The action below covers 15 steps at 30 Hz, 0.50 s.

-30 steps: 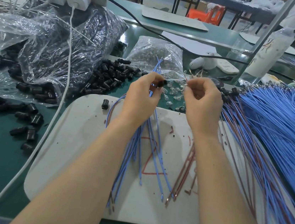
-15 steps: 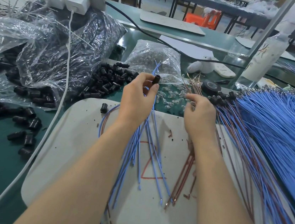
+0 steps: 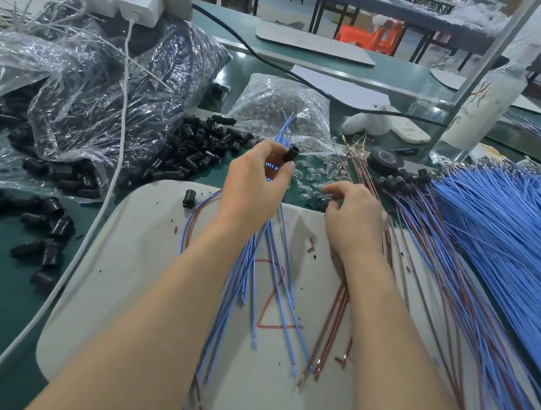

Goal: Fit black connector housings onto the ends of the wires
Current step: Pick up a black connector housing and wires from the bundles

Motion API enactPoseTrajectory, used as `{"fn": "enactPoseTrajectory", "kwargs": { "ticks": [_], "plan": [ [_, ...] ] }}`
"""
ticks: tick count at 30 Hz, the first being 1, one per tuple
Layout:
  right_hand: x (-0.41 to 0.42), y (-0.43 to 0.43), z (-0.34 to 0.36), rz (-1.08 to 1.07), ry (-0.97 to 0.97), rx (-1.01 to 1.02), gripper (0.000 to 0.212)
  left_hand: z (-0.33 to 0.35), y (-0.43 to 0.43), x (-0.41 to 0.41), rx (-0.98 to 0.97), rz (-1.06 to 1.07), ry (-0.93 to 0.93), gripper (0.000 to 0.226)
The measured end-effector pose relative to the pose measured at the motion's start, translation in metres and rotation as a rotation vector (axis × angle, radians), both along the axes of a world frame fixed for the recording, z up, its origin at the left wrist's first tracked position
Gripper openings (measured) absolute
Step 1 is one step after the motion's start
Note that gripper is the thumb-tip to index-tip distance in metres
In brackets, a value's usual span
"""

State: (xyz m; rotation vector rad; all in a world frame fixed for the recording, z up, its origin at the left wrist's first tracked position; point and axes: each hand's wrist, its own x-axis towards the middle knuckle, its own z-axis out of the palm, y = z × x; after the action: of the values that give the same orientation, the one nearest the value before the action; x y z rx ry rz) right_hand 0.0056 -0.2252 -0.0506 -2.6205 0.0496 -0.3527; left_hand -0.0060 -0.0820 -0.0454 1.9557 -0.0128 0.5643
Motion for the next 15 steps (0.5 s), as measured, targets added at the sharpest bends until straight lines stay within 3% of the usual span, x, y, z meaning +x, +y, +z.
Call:
{"fn": "enactPoseTrajectory", "kwargs": {
  "ticks": [9, 15],
  "plan": [
    [0.0, -0.001, 0.002, 0.026, -0.12, 0.121, 0.031, -0.001, 0.0, 0.001, 0.029, 0.007, 0.007, 0.012],
    [0.003, 0.011, -0.009, 0.028, -0.008, -0.077, 0.025, 0.0, -0.001, 0.001, 0.033, -0.016, 0.027, 0.01]
  ]
}}
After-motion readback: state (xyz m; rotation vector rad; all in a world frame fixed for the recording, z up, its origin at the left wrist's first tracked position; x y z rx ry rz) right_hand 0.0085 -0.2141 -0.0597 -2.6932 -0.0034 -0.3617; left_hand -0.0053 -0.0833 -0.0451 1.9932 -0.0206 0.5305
